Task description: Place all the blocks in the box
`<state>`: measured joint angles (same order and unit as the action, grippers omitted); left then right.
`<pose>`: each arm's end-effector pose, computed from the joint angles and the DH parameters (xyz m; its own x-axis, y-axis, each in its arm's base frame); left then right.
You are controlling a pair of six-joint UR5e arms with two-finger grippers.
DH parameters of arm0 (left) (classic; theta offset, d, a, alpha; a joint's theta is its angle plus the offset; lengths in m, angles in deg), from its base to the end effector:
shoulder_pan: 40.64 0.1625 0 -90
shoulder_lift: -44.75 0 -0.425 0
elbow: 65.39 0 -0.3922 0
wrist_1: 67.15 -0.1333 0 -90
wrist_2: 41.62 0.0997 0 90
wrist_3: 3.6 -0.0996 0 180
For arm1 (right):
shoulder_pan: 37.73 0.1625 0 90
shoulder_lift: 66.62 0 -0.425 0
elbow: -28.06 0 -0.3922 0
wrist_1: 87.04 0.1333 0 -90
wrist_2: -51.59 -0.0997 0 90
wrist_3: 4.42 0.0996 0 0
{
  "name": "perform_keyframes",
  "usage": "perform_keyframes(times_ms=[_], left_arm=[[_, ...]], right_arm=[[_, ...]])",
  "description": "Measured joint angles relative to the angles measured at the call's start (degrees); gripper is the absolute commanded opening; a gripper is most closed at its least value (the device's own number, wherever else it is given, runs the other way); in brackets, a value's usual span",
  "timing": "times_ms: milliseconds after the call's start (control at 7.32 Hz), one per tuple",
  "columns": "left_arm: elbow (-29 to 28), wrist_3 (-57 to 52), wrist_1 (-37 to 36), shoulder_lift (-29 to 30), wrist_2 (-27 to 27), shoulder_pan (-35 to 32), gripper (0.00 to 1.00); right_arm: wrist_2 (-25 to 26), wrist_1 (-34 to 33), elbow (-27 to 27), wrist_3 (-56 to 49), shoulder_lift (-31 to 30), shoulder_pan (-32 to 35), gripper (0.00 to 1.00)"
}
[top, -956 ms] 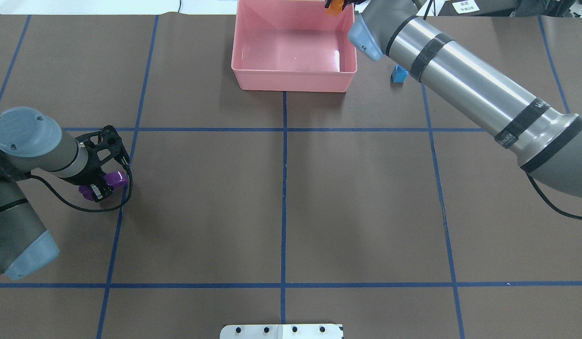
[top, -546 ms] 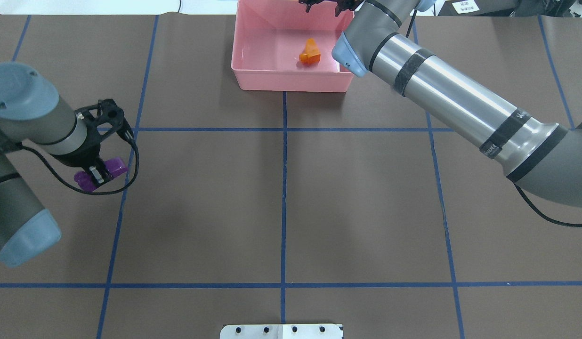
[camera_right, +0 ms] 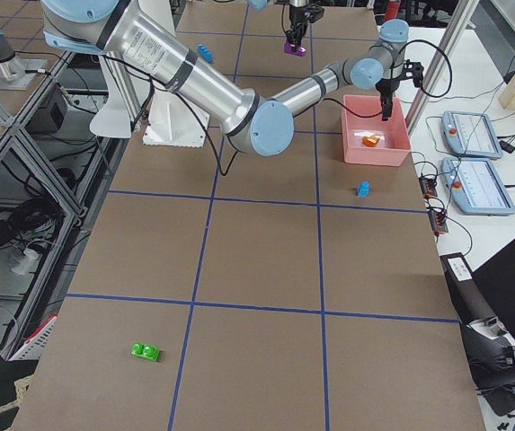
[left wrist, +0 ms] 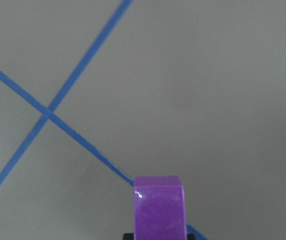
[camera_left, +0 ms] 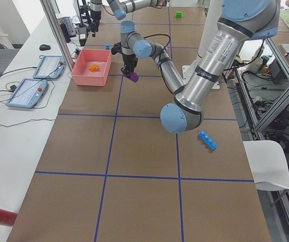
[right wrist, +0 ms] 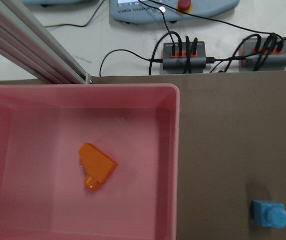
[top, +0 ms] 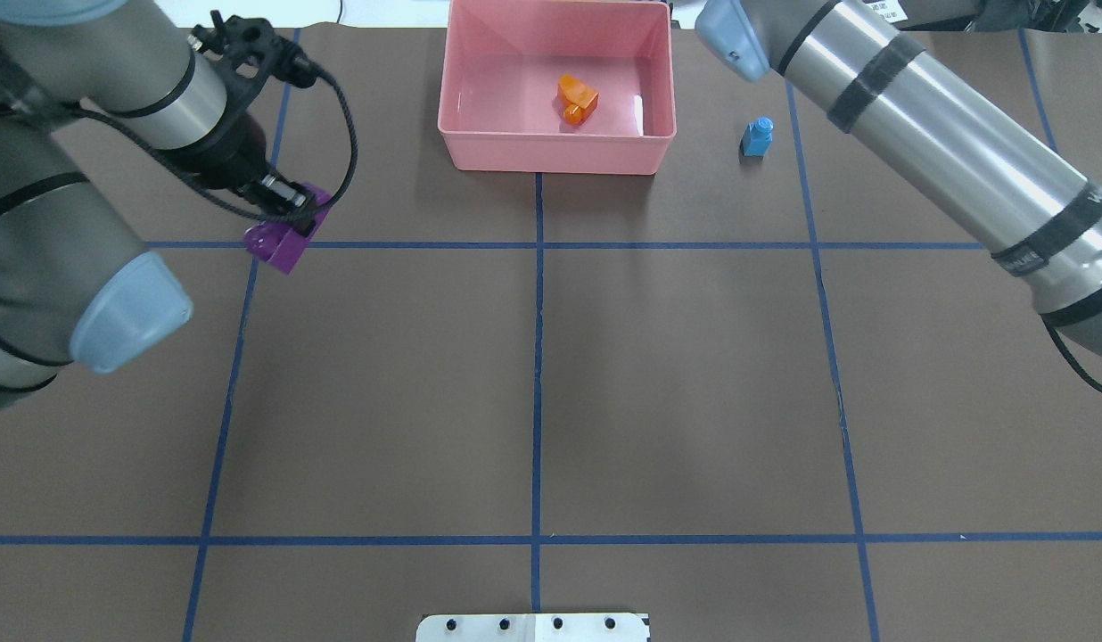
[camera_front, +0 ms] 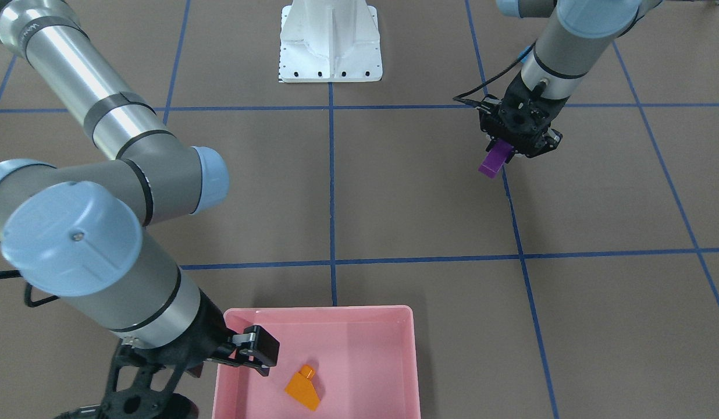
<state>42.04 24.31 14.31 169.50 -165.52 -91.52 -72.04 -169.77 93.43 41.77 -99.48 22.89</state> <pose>0.3258 -0.5238 0.1929 0.5682 0.4639 -0.6797 -0.2158 0.8811 0.4209 -0.3329 -0.7506 0.1823 0.6540 -0.0133 0.7564 -0.1371 0.9812 0.1358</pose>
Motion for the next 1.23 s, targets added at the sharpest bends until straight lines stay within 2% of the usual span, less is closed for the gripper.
perform_keyframes(times_ms=[137, 273, 546, 819, 956, 1229], left_arm=[[-6.0, 7.5, 7.7, 3.7, -0.1, -0.2, 0.00], [-12.9, 13.4, 14.7, 7.9, 0.0, -0.5, 0.00], [-28.3, 20.1, 21.7, 20.0, 0.4, -2.4, 0.00], [-43.3, 23.8, 29.6, 29.2, 2.9, -4.3, 0.00], [-50.0, 25.1, 33.6, 32.6, 5.7, -4.5, 0.00], [-57.0, 26.0, 37.5, 36.1, 9.9, -4.2, 0.00]], right_arm=[[0.6, -3.8, 4.9, -6.0, -4.3, 0.5, 0.99], [1.9, -3.4, 7.8, -10.1, -8.5, 0.6, 0.99], [4.2, 3.0, 8.8, -14.2, -15.0, 0.1, 0.99], [7.5, 8.2, 5.7, -15.0, -16.6, -1.6, 0.99], [8.7, 12.1, 2.0, -14.7, -16.1, -2.4, 0.99], [10.1, 18.0, -5.1, -13.3, -14.0, -3.6, 0.97]])
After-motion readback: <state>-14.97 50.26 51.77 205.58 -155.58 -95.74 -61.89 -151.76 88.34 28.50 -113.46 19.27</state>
